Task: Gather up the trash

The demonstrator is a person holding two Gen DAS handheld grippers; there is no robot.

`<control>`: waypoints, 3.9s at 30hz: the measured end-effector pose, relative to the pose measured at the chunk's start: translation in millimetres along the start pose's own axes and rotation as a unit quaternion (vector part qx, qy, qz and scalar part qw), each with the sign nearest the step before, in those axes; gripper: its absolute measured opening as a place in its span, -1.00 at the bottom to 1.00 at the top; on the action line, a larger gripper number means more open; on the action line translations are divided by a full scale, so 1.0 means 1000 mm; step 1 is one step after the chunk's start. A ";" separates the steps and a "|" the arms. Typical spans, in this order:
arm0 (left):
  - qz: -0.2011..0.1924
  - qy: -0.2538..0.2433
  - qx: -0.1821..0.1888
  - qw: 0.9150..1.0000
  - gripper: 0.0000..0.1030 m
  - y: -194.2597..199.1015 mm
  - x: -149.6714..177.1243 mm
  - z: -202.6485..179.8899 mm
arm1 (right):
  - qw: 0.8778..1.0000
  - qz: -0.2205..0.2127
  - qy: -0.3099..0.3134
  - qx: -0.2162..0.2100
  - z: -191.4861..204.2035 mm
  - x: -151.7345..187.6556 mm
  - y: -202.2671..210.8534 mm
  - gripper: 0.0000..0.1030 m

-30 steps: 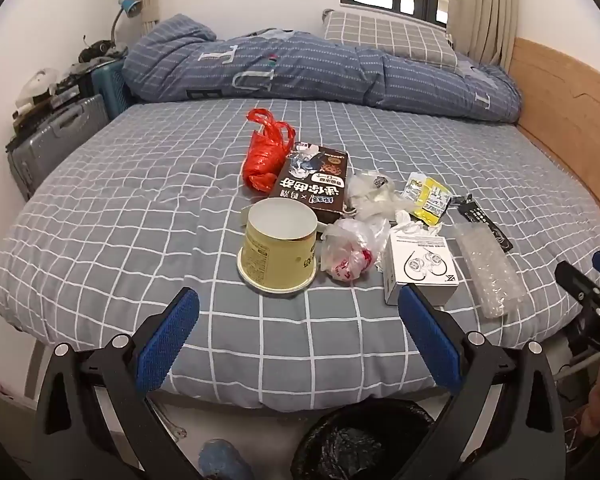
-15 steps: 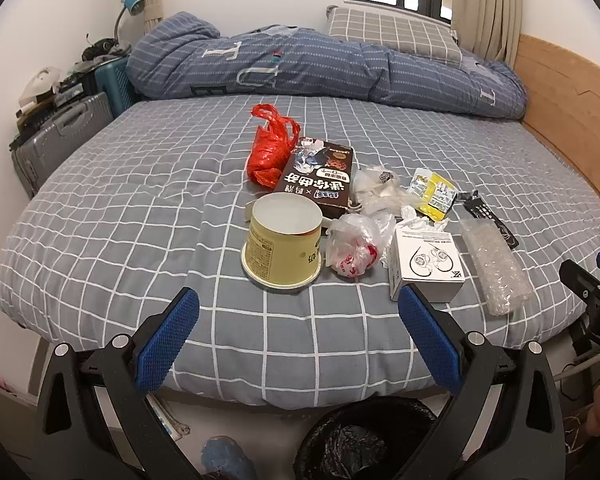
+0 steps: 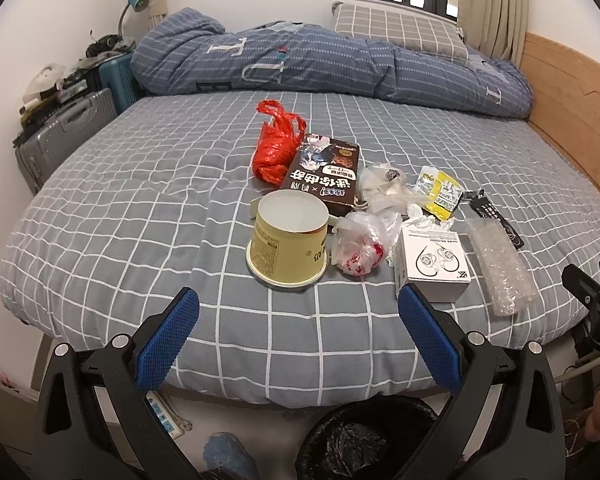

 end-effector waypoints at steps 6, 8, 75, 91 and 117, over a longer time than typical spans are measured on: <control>-0.004 -0.004 -0.003 1.000 0.89 0.003 -0.003 -0.003 | 1.000 -0.001 0.000 0.000 0.000 0.000 0.001 0.86; -0.004 -0.005 -0.003 1.000 0.89 0.003 -0.004 -0.003 | 1.000 -0.001 0.000 0.001 0.000 0.000 0.001 0.86; 0.055 0.008 -0.032 0.998 0.87 -0.091 -0.027 0.014 | 0.998 0.064 0.009 -0.008 0.007 -0.004 -0.082 0.84; 0.071 0.021 -0.007 0.997 0.49 -0.132 -0.040 0.015 | 0.993 0.117 -0.009 -0.021 0.012 -0.003 -0.133 0.36; 0.051 0.040 -0.001 0.998 0.43 -0.110 -0.034 0.018 | 0.994 0.102 0.002 -0.038 0.015 -0.004 -0.132 -0.60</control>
Point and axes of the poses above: each gripper's, at about its wrist camera, not at the fingertips, and y roughly against the way its jaws point, z to its left, x to its underside, the point moved 7 cm from there along -y, roughly the way its jaws point, and after that the axes turned 8 degrees about z, right-handed, at the moved point
